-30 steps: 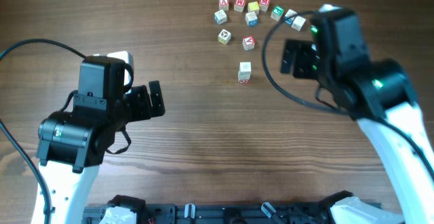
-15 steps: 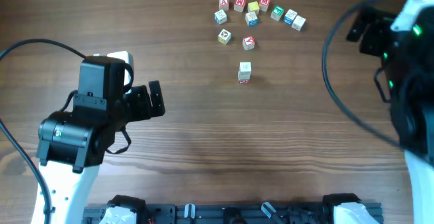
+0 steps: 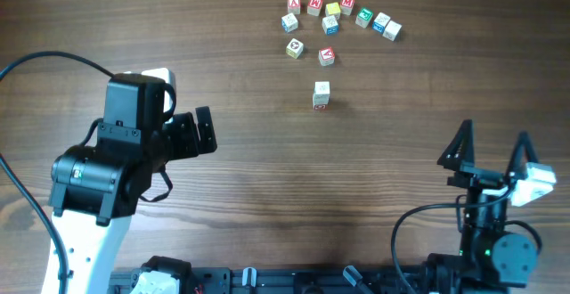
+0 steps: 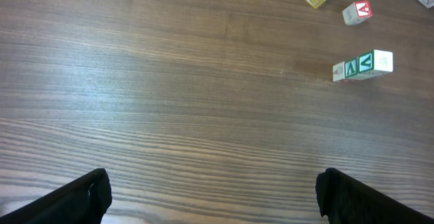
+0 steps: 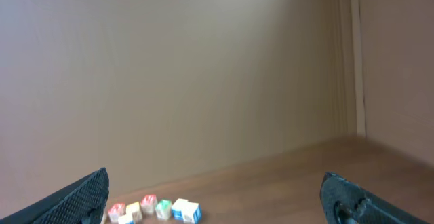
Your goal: Form a tower
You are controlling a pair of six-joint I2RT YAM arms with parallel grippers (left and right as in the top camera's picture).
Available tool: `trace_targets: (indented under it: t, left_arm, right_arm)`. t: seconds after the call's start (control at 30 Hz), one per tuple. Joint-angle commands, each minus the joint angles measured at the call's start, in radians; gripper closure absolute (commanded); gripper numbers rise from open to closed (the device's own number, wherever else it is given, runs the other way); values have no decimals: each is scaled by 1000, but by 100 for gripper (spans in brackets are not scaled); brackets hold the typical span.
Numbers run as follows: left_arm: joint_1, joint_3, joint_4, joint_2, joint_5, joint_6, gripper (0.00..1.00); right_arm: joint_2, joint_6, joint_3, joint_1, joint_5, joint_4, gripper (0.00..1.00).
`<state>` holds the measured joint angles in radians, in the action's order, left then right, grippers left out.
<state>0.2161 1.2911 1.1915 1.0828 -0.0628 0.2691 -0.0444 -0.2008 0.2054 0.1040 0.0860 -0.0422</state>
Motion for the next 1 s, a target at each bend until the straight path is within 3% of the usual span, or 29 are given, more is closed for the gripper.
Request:
trace_targets:
  t: [0.0, 0.13, 0.73, 0.83, 0.9, 0.97]
  left_arm:
    - [0, 0, -1, -1, -10, 8, 0]
    - [0, 0, -1, -1, -10, 8, 0]
    - [0, -3, 24, -18, -24, -2, 0]
    - [4, -107, -146, -85, -25, -43, 0]
    - [3, -333, -363, -243, -25, -57, 0]
    - [-2, -487, -469, -372, -15, -56, 0]
  right_arm:
    - [42, -106, -115, 21, -36, -26, 0]
    - [41, -121, -200, 21, -32, 30, 0]
    - [40, -117, -200, 21, -40, 31, 0]
    - [40, -116, -200, 21, -40, 31, 0]
    - [40, -117, -200, 21, -40, 31, 0]
    - [40, -117, -200, 21, -40, 31, 0]
